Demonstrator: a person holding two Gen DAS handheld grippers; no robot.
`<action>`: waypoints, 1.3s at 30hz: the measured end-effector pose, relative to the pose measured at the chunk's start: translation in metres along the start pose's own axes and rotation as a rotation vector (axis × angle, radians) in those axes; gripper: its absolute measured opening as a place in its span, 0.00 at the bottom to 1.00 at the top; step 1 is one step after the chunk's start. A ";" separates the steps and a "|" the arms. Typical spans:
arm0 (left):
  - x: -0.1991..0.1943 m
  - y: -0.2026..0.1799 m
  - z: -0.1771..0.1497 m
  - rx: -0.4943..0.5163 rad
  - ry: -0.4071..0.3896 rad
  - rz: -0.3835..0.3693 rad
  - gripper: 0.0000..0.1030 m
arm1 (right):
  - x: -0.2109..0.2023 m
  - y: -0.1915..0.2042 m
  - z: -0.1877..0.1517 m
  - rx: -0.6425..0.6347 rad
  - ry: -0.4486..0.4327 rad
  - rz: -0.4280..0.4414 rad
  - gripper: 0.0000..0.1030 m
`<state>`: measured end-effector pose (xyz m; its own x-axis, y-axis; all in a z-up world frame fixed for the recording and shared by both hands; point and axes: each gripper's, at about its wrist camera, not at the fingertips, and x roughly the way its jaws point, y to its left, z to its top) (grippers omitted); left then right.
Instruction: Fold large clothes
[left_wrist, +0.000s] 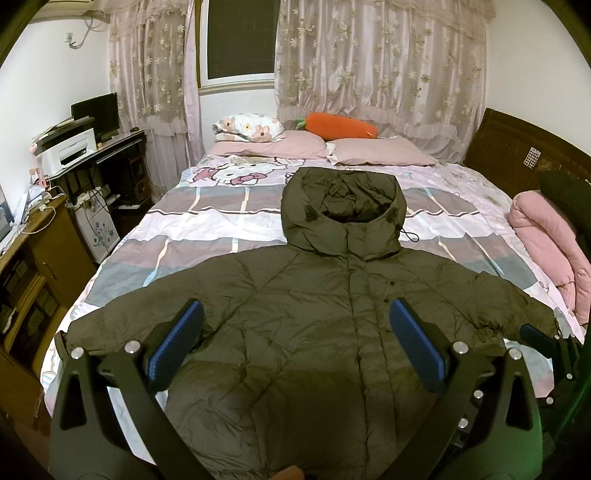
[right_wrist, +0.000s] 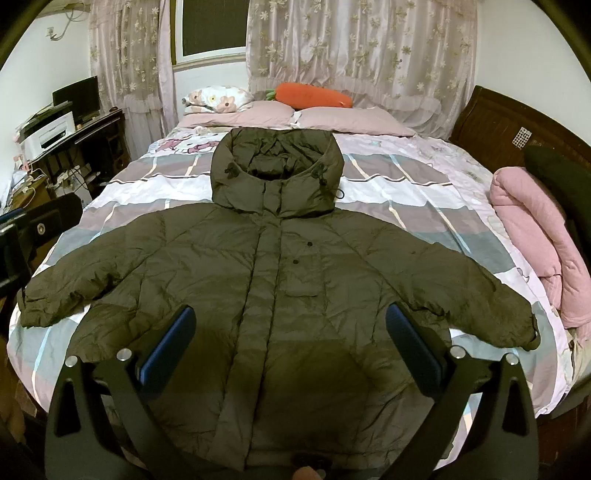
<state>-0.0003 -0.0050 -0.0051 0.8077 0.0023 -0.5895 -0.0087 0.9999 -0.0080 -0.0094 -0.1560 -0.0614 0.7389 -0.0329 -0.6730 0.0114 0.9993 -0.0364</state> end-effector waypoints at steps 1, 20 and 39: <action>0.000 0.000 0.000 0.000 0.000 0.000 0.98 | 0.000 0.000 -0.001 0.000 0.001 0.001 0.99; 0.000 -0.001 0.000 0.000 -0.001 0.001 0.98 | 0.000 0.001 0.000 -0.001 0.002 0.001 0.99; 0.000 0.000 0.001 0.000 0.002 0.000 0.98 | 0.002 0.003 -0.004 -0.001 0.007 0.003 0.99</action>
<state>0.0006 -0.0052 -0.0046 0.8067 0.0025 -0.5910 -0.0088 0.9999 -0.0077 -0.0108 -0.1532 -0.0655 0.7344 -0.0301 -0.6781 0.0082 0.9993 -0.0354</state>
